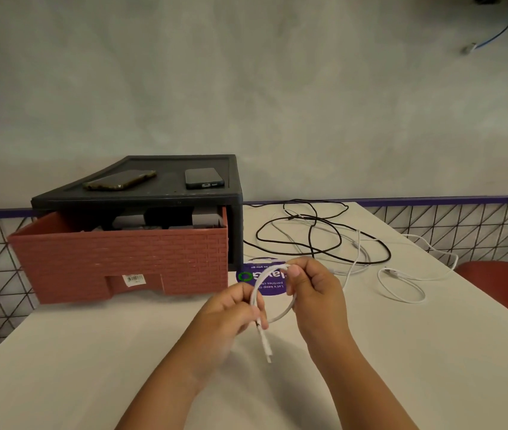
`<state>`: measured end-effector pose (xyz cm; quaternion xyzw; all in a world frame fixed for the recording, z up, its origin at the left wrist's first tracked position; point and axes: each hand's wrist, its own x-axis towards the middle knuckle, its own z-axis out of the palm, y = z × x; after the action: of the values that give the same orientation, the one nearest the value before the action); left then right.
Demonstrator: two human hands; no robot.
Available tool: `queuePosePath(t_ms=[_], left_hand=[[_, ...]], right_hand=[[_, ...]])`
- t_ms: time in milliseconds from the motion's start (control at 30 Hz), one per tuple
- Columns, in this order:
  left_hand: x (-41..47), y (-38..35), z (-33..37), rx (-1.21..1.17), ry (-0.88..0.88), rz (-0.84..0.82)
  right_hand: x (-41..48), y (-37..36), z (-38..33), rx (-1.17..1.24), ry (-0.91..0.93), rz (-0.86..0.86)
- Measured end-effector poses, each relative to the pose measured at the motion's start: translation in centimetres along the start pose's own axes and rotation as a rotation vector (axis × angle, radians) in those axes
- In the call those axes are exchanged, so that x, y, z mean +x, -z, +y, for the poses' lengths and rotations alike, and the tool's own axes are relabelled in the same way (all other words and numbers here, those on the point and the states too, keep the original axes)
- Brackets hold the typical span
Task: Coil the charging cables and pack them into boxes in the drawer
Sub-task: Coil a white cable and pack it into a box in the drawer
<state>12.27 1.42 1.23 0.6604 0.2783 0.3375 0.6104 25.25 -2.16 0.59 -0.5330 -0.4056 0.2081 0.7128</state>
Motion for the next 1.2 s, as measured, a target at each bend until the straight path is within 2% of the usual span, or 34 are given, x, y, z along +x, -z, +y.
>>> queuePosePath(t_ms=[67, 133, 200, 367, 467, 533, 600, 667, 733, 833, 900, 967, 1033, 1100, 1200], left_hand=[[0.3, 0.1, -0.6, 0.173, -0.001, -0.017], [0.5, 0.2, -1.3, 0.182, 0.021, -0.004], [0.5, 0.2, -1.4, 0.009, 0.017, 0.012], [0.2, 1.0, -0.2, -0.702, 0.032, -0.108], [0.2, 1.5, -0.1, -0.916, 0.046, -0.059], [0.6, 2.0, -0.2, -0.996, -0.006, 0.008], [0.9, 2.5, -0.1, -1.045, -0.067, 0.123], [1.1, 2.8, 0.1, -1.004, -0.13, 0.303], [1.1, 2.9, 0.4, -0.873, -0.206, 0.436], [1.2, 3.1, 0.0, -0.634, -0.272, 0.488], [1.3, 2.7, -0.7, -0.294, -0.279, 0.491], [1.4, 2.4, -1.6, 0.152, -0.298, 0.468], [1.3, 2.1, -2.3, 0.425, -0.308, 0.384], [1.1, 1.6, -2.8, 0.499, -0.254, 0.291], [0.6, 1.0, -2.7, 0.285, -0.117, 0.172]], right_hand=[[-0.1, -0.1, 0.0, 0.0, -0.011, 0.018], [0.0, 0.0, 0.0, 0.005, -0.028, 0.017], [0.1, 0.0, 0.1, -0.011, -0.025, -0.014], [-0.6, -0.6, 0.1, -0.151, 0.012, -0.232], [-0.7, -0.5, -0.1, -0.199, 0.023, -0.286], [-0.6, -0.1, 0.2, -0.405, 0.069, -0.293], [-0.6, 0.1, 0.8, -0.719, 0.132, -0.388], [-1.1, -0.1, 1.1, -0.929, 0.192, -0.528], [-1.5, -0.6, 1.0, -0.983, 0.204, -0.667], [-2.4, -1.4, 0.6, -0.939, 0.171, -0.832], [-2.7, -1.5, 0.1, -0.916, 0.162, -0.878], [-2.5, -1.2, -0.4, -0.906, 0.172, -0.859], [-2.0, -0.6, -1.0, -0.894, 0.188, -0.798], [-1.6, 0.1, -1.6, -0.877, 0.182, -0.704], [-1.2, 0.8, -2.0, -0.741, 0.139, -0.522]])
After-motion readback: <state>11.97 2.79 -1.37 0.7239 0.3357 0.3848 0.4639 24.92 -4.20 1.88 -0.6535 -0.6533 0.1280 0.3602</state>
